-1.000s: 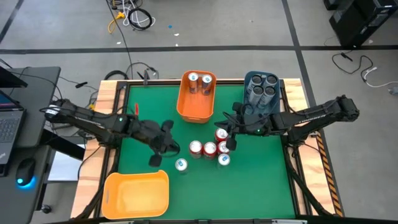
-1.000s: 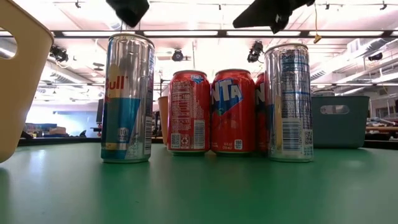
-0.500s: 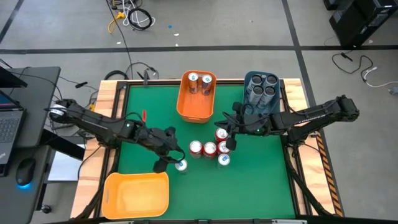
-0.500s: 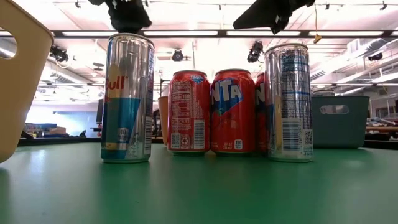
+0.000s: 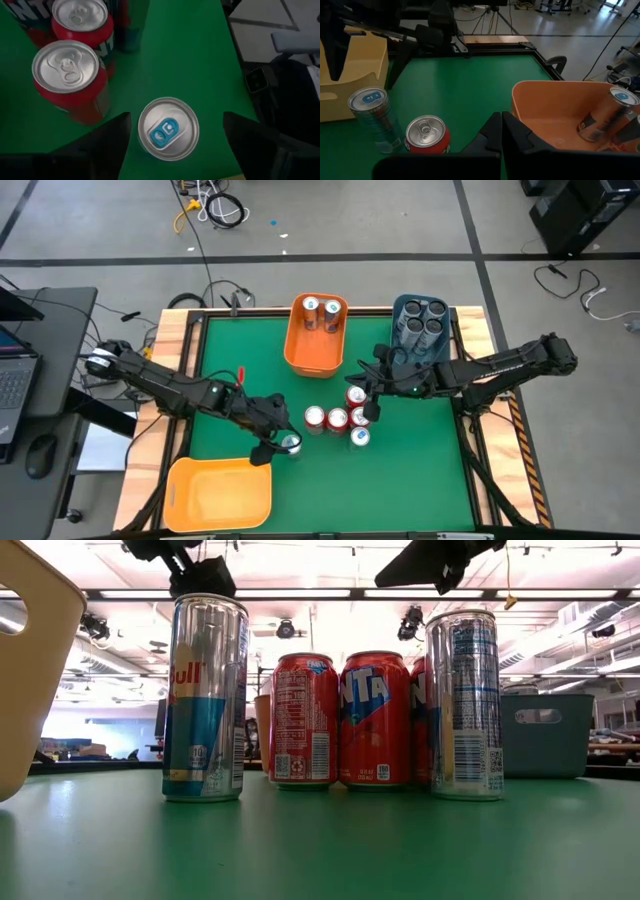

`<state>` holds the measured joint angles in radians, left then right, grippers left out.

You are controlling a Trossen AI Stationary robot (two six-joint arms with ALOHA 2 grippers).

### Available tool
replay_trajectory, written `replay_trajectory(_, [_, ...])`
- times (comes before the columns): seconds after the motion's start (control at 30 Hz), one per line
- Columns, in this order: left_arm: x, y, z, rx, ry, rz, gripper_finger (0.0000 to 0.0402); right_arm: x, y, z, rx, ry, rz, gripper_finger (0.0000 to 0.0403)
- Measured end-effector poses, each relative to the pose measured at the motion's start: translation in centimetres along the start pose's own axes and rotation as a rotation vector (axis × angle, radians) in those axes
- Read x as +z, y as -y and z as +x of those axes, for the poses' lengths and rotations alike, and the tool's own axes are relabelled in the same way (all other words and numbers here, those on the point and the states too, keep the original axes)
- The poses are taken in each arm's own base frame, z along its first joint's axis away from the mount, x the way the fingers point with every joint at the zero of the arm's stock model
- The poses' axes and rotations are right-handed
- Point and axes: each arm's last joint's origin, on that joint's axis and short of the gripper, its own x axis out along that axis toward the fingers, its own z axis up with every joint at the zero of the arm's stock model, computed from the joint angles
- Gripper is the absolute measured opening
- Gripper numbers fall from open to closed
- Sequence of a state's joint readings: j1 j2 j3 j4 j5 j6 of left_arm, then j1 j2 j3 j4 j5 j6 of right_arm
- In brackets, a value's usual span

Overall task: Sort soda cans
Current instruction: Put the blue soda can into the orange bin

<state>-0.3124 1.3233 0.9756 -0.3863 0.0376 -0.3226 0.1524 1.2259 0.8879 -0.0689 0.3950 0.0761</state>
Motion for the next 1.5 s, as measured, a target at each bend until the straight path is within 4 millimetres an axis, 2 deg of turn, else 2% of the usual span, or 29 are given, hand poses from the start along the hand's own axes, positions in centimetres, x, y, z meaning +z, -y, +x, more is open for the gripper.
replay_trajectory(0.37, [-0.8, -0.2, 2.6, 0.062, -0.070, 0.007, 0.0322, 0.0, 0.0, 0.0, 0.000, -0.002, -0.001, 0.0000])
replay_trajectory(0.83, [-0.9, 0.0, 2.7, 0.063, -0.078, 0.008, 0.0322, 0.0, 0.0, 0.0, -0.001, -0.002, -0.001, 0.0000])
replay_trajectory(1.07, [-1.6, -0.1, 4.5, 0.069, -0.133, 0.016, 0.0322, 0.0, 0.0, 0.0, -0.001, -0.004, -0.002, 0.0000])
replay_trajectory(1.23, [-1.7, -0.1, 4.8, 0.063, -0.137, 0.036, 0.0321, 0.0, 0.0, 0.0, -0.002, -0.005, -0.002, 0.0000])
replay_trajectory(1.37, [-1.1, 0.1, 4.6, 0.055, -0.113, 0.022, 0.0310, 0.0, 0.0, 0.0, -0.002, -0.005, -0.002, 0.0000])
replay_trajectory(1.5, [-0.6, 0.3, 4.5, 0.048, -0.095, 0.039, 0.0278, 0.0, 0.0, 0.0, -0.002, -0.005, -0.002, 0.0000])
